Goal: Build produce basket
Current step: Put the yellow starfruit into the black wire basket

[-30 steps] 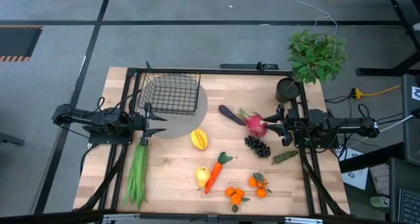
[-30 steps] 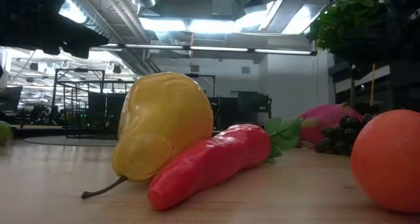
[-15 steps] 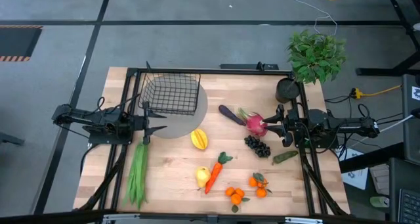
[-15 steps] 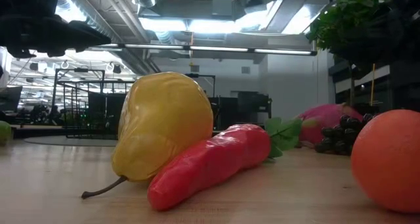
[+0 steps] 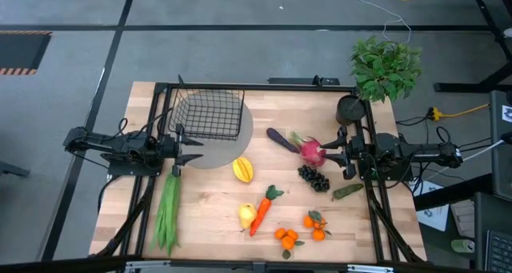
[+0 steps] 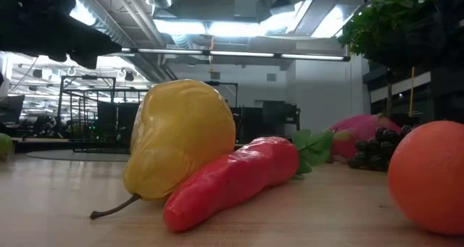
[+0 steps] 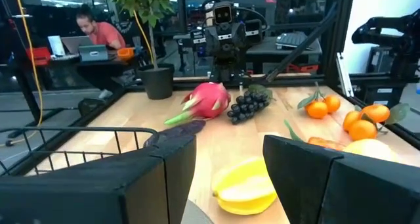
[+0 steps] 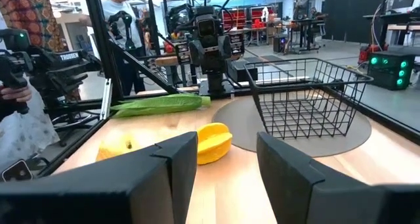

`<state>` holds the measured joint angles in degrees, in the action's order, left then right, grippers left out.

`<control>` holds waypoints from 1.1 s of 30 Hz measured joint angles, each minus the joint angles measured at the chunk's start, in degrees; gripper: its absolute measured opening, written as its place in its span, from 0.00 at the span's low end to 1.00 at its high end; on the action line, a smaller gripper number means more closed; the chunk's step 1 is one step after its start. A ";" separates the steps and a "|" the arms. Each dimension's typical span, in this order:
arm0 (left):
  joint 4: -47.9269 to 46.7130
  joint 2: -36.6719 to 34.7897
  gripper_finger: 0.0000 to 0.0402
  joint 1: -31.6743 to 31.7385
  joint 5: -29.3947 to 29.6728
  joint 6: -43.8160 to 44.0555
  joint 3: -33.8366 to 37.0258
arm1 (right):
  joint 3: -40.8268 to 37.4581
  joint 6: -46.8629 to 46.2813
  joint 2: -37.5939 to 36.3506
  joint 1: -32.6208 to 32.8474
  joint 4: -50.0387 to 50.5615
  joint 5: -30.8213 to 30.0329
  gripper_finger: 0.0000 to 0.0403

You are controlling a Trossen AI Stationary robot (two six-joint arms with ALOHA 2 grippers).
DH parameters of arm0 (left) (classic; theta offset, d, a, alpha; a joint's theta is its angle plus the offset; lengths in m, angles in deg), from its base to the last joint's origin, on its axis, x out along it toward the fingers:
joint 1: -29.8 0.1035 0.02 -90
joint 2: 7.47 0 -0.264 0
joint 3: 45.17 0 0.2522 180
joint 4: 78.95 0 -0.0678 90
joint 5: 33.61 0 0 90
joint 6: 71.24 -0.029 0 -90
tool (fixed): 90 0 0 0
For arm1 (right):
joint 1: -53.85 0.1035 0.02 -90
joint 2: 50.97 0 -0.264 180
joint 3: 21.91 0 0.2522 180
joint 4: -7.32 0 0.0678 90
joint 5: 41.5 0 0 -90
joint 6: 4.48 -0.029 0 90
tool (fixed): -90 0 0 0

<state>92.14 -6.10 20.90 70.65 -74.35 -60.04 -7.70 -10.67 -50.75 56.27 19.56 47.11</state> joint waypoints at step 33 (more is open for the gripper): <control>1.65 0.00 0.42 -0.02 1.31 19.60 0.00 | 0.00 -5.55 0.02 0.00 0.28 0.96 0.39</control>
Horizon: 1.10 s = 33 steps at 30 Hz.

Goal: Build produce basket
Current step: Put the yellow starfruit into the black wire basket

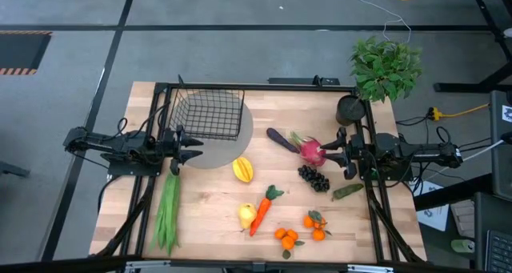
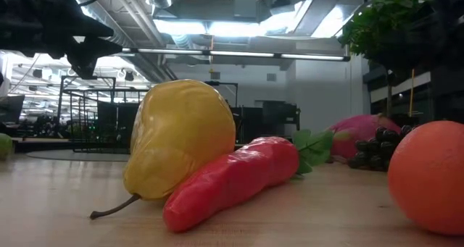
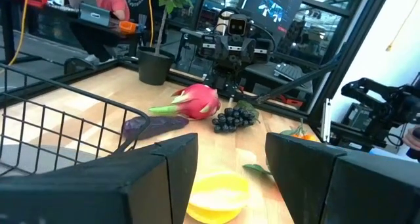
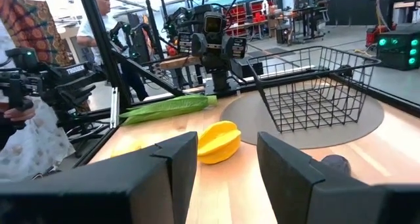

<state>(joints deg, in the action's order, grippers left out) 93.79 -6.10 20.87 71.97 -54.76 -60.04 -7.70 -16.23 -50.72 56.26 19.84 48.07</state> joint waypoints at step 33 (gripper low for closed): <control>6.86 0.00 0.42 0.02 3.52 -11.58 0.04 | 2.12 -19.35 0.02 0.04 -3.54 7.93 0.39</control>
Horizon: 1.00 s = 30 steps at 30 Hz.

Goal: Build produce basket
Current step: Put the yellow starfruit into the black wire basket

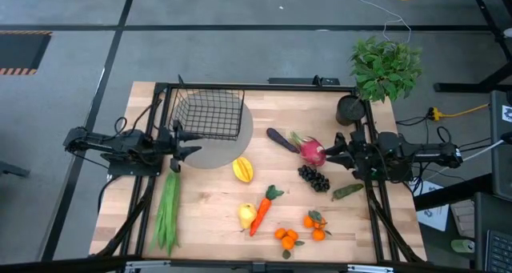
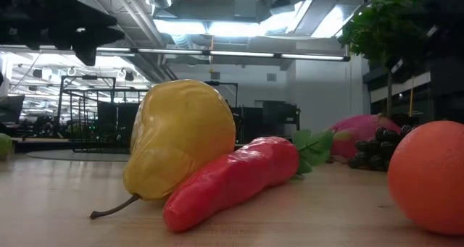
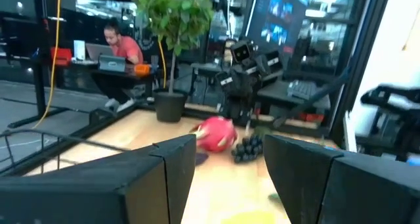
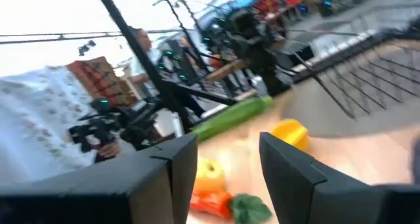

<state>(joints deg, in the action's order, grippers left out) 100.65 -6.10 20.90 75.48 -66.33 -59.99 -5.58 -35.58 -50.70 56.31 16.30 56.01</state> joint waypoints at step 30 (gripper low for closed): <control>-1.09 0.02 0.42 -0.01 0.86 12.57 0.00 | 35.32 -12.39 47.39 10.62 67.73 15.93 0.39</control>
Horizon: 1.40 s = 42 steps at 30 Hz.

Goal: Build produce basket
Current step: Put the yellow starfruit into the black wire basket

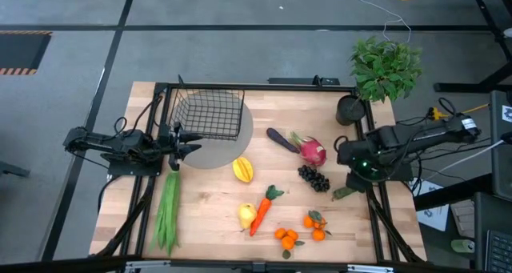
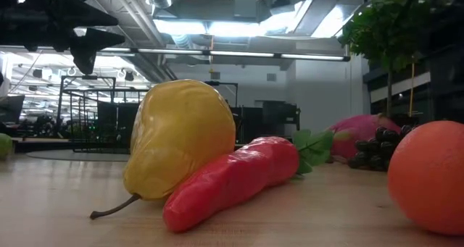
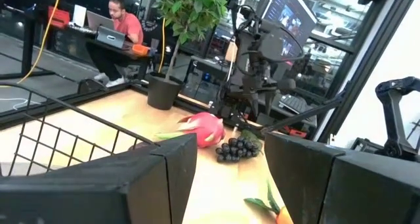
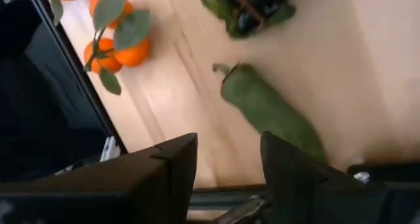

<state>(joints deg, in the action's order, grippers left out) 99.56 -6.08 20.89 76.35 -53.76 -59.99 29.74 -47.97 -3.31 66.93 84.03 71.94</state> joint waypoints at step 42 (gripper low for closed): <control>1.68 0.84 0.42 -0.06 -0.12 6.31 0.37 | -0.11 -9.52 20.27 26.56 -8.08 -26.38 0.39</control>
<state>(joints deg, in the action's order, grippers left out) 101.24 -5.24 20.83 76.22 -47.46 -59.62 29.63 -57.49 16.96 93.49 75.95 45.56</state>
